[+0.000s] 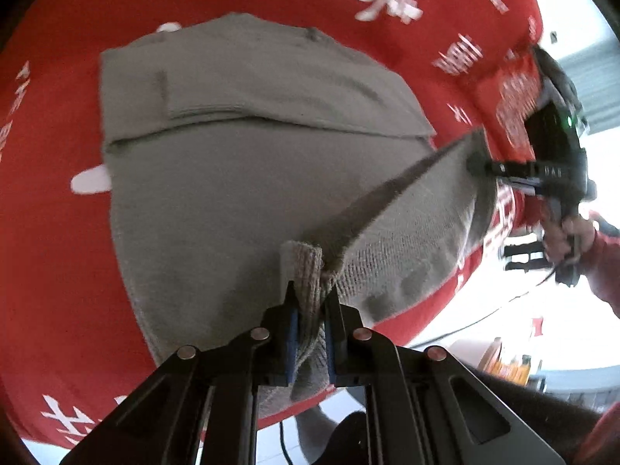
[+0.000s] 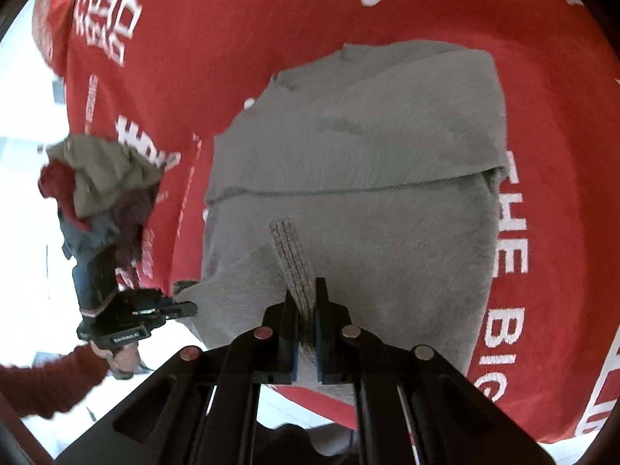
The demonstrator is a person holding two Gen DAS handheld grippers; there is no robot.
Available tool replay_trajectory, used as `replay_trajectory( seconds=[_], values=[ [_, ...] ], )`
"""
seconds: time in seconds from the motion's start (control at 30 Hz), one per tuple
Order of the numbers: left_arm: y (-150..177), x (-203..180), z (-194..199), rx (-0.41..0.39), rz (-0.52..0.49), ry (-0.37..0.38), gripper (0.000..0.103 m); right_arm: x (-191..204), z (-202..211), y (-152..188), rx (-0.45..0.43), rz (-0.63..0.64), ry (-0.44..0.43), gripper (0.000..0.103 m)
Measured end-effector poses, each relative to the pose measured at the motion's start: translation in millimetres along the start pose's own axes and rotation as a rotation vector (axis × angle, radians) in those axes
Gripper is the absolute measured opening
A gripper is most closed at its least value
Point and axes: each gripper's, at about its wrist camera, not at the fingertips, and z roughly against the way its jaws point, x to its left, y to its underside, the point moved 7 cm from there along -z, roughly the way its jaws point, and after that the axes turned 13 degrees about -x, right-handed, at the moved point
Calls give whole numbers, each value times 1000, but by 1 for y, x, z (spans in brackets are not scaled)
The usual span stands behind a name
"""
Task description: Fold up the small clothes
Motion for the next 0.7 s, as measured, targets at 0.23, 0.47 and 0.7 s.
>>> replay_trajectory(
  seconds=[0.23, 0.47, 0.7],
  values=[
    [17, 16, -18, 29, 27, -28, 12, -45, -41, 6, 68, -67, 103, 6],
    [27, 25, -5, 30, 23, -68, 12, -61, -57, 13, 101, -141, 108, 9],
    [18, 35, -7, -41, 99, -115, 7, -48, -58, 15, 128, -59, 127, 7]
  ],
)
